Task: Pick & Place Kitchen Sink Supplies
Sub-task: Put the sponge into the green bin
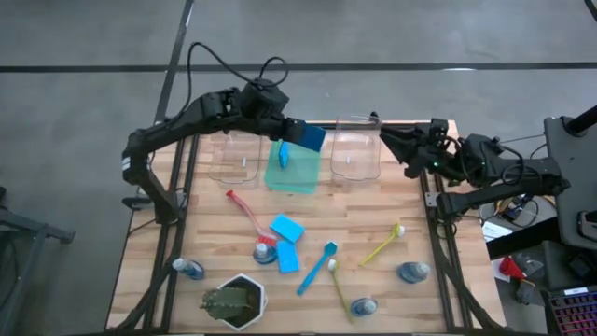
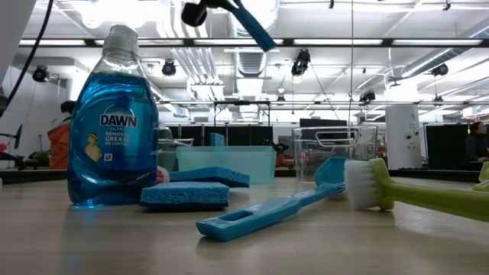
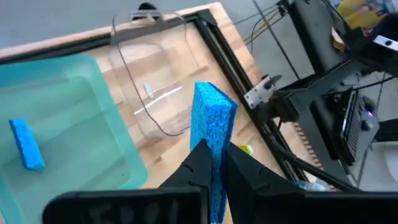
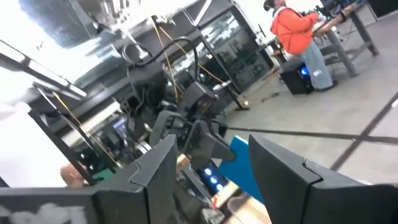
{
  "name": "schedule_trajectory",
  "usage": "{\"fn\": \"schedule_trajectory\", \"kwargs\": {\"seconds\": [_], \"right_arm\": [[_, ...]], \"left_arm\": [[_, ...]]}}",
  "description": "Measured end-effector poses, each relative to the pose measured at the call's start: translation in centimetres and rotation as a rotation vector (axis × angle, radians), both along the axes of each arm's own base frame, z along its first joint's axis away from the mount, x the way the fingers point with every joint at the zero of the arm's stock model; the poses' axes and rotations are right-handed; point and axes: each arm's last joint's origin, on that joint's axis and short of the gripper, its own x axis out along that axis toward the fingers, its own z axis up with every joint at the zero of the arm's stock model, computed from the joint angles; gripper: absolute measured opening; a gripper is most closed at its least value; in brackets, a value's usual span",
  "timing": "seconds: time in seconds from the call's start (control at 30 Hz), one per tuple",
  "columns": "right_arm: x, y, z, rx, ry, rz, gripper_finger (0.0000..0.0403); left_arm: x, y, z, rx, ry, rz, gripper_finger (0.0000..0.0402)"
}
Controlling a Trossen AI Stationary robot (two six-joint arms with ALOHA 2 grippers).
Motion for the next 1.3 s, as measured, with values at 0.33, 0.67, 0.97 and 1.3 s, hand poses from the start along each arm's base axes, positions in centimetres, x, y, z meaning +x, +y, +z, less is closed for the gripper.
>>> {"fn": "schedule_trajectory", "kwargs": {"seconds": [0.33, 0.67, 0.97, 1.3], "right_arm": [[-1.1, 0.1, -0.1, -0.016, 0.033, 0.055, 0.0194], [-3.4, -0.1, -0.4, -0.018, 0.081, 0.077, 0.0194], [-5.4, -0.2, -0.7, -0.021, 0.114, 0.073, 0.0194], [-6.8, -0.3, -1.2, -0.023, 0.147, 0.072, 0.0194]], "left_arm": [[2.3, 1.9, -3.8, -0.063, 0.164, 0.101, 0.0025], [4.9, 4.5, -8.0, -0.104, 0.285, 0.199, 0.0024], [7.0, 5.6, -12.0, -0.112, 0.402, 0.232, 0.0023], [7.9, 6.0, -14.7, -0.141, 0.5, 0.3, 0.0023]]}}
